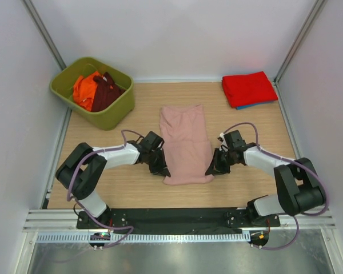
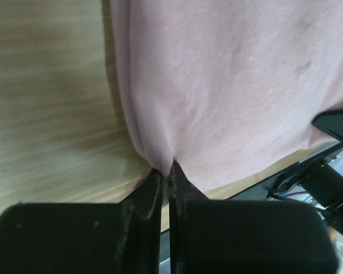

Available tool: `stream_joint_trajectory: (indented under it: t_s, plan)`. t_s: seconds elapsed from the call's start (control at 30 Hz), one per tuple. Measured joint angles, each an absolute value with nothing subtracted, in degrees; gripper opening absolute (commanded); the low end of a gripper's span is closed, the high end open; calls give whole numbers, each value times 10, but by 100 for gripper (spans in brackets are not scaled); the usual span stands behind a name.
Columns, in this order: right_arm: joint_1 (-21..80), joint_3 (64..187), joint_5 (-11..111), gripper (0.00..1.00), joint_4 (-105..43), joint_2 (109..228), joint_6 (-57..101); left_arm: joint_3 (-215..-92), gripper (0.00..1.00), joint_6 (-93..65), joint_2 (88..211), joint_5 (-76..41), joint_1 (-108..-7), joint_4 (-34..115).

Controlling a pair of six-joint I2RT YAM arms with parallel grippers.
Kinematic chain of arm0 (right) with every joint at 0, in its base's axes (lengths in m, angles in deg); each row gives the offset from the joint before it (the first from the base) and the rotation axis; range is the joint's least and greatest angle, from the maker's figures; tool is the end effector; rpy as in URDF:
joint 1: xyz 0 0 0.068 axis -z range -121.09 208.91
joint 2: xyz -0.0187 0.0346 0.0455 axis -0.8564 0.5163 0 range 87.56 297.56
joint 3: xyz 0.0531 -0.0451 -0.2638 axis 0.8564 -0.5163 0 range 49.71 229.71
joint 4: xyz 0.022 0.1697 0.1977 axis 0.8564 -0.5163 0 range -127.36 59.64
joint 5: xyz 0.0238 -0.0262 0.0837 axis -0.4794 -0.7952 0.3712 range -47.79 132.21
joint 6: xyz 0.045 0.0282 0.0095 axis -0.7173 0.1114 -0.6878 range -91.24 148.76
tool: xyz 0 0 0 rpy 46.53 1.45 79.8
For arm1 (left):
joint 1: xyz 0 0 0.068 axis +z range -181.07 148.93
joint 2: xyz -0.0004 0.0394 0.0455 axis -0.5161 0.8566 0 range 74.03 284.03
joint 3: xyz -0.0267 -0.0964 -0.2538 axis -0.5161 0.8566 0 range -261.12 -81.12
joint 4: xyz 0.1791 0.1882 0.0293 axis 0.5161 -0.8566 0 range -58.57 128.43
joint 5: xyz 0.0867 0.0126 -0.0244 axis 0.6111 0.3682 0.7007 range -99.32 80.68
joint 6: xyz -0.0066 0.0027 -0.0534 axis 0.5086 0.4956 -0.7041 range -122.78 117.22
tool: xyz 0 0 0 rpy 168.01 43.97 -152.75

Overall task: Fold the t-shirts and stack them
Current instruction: Fold the tshirt

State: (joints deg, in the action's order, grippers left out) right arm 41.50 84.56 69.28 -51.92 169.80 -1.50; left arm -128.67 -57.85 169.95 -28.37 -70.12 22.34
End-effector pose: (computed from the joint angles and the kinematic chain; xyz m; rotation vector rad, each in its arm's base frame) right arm 0.2168 0.0850 0.1367 0.1939 2.8734 0.8495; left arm 0.2266 -0.1989 0.1357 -0.3014 2.9513 -0.8306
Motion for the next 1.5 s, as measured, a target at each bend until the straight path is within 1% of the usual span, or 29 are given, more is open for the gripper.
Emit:
stream_joint_trajectory:
  t_s: [0.27,0.4,0.6,0.73,0.97,1.27,1.5]
  plan:
    - [387,842,702,1,-593,1583,-51,-1269,0,-579,1614,-258,-721,117]
    - [388,874,705,1,-634,1580,-61,-1319,0,-574,1586,-248,-723,41]
    - [390,988,704,1,-665,1656,-60,-1450,0,-545,1621,-234,-699,-31]
    - [397,1091,705,1,-669,1727,-52,-1519,0,-519,1660,-228,-654,-68]
    - [415,1222,705,1,-681,1842,-30,-1634,0,-476,1741,-228,-589,-106]
    - [437,1356,709,1,-697,1980,-13,-1727,0,-444,1833,-228,-568,-128]
    - [447,1439,716,1,-701,2033,-11,-1809,0,-432,1897,-233,-547,-138]
